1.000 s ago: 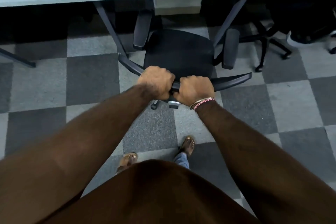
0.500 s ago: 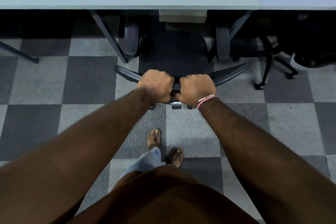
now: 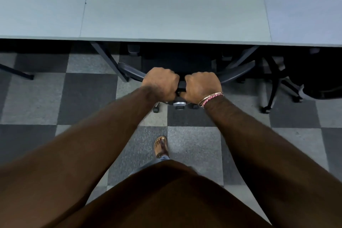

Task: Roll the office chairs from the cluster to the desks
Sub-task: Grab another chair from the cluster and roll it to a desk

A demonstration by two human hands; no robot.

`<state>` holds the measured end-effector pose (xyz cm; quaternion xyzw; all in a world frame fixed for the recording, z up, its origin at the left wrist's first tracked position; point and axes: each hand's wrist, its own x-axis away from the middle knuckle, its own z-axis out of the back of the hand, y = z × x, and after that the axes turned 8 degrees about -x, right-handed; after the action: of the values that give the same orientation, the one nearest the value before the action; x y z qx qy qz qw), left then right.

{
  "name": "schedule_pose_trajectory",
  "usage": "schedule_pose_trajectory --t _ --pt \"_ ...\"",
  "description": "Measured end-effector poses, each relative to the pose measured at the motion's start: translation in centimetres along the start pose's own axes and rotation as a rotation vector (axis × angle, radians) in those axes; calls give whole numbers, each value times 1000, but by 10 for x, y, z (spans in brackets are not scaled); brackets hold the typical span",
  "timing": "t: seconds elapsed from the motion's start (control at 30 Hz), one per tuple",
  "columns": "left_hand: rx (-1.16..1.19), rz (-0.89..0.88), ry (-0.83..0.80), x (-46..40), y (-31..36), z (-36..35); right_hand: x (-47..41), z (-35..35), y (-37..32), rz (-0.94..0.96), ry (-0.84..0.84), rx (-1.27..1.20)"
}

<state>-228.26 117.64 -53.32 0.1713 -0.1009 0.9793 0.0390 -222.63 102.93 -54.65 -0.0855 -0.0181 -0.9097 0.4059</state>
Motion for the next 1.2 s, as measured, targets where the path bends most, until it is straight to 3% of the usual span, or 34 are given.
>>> schedule_pose_trajectory --t 0.6,1.2 --pt "41 43 36 -110 -63 23 -122 22 56 50 -14 -26" --pt "95 81 -25 -113 -73 39 -133 25 58 52 33 -110"
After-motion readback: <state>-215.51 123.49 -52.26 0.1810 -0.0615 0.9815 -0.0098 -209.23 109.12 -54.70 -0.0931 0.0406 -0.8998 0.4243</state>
